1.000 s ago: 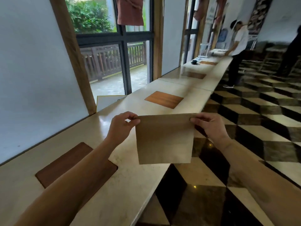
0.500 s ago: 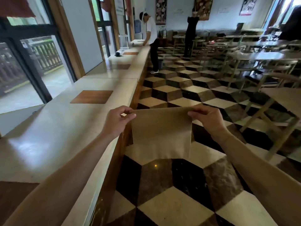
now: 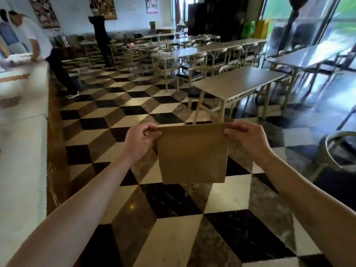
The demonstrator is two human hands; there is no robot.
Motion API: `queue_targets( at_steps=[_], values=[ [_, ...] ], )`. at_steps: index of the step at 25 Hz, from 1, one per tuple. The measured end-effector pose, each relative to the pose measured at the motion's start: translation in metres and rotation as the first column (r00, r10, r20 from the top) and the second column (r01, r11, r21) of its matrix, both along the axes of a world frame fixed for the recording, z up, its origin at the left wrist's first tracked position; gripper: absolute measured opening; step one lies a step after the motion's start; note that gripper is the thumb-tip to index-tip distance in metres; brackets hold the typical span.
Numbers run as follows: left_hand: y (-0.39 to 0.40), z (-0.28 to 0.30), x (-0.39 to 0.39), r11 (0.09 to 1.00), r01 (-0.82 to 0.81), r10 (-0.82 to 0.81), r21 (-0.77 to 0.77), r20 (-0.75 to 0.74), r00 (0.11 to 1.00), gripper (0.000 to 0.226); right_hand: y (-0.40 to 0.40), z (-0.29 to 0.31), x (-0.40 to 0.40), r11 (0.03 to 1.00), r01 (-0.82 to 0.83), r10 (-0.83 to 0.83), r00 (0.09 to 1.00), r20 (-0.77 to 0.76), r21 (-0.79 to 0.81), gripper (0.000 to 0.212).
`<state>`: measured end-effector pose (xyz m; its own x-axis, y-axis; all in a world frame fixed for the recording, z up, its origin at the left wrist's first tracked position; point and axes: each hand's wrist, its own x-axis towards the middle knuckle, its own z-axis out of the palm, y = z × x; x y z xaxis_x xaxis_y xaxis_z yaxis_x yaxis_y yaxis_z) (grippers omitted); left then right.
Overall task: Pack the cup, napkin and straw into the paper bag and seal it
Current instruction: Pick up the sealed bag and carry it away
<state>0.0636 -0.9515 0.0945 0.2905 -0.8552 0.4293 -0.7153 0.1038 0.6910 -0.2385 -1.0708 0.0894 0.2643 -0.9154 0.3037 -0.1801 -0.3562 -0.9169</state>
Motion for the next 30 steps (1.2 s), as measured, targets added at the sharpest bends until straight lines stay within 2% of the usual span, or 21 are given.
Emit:
queue_targets(
  at_steps=[4, 10, 15, 18, 20, 23, 27, 30],
  values=[
    [-0.052, -0.006, -0.04, 0.977, 0.211, -0.21, 0.016, -0.048, 0.977, 0.008, 0.019, -0.006, -0.059, 0.986, 0.167, -0.167, 0.986, 0.027, 0.003, 0.015],
    [-0.103, -0.02, -0.121, 0.869, 0.495, -0.494, -0.002, -0.062, 0.867, 0.007, 0.066, -0.018, -0.144, 0.883, 0.465, -0.468, 0.883, 0.045, 0.062, 0.014],
    [-0.124, -0.028, -0.214, 0.728, 0.686, -0.684, -0.004, -0.086, 0.725, 0.013, 0.13, -0.02, -0.212, 0.735, 0.677, -0.678, 0.734, 0.032, 0.047, 0.022],
    [-0.124, -0.03, -0.278, 0.651, 0.759, -0.758, -0.009, -0.069, 0.649, 0.008, 0.17, -0.02, -0.254, 0.6, 0.798, -0.8, 0.6, 0.013, 0.066, 0.021],
    [-0.12, -0.031, -0.319, 0.578, 0.816, -0.816, -0.032, -0.064, 0.575, 0.008, 0.197, -0.02, -0.279, 0.517, 0.851, -0.856, 0.517, 0.029, 0.092, 0.017],
    [-0.113, -0.033, -0.378, 0.486, 0.874, -0.874, -0.026, -0.045, 0.484, 0.009, 0.23, -0.019, -0.315, 0.45, 0.889, -0.893, 0.45, 0.023, 0.092, 0.011],
    [-0.095, -0.033, -0.449, 0.415, 0.91, -0.904, -0.012, -0.115, 0.411, 0.018, 0.266, -0.016, -0.363, 0.367, 0.926, -0.93, 0.364, 0.046, 0.091, 0.014],
    [-0.082, -0.032, -0.496, 0.393, 0.919, -0.918, -0.034, -0.075, 0.39, 0.012, 0.287, -0.014, -0.397, 0.356, 0.93, -0.934, 0.354, 0.046, 0.09, 0.012]
  ],
)
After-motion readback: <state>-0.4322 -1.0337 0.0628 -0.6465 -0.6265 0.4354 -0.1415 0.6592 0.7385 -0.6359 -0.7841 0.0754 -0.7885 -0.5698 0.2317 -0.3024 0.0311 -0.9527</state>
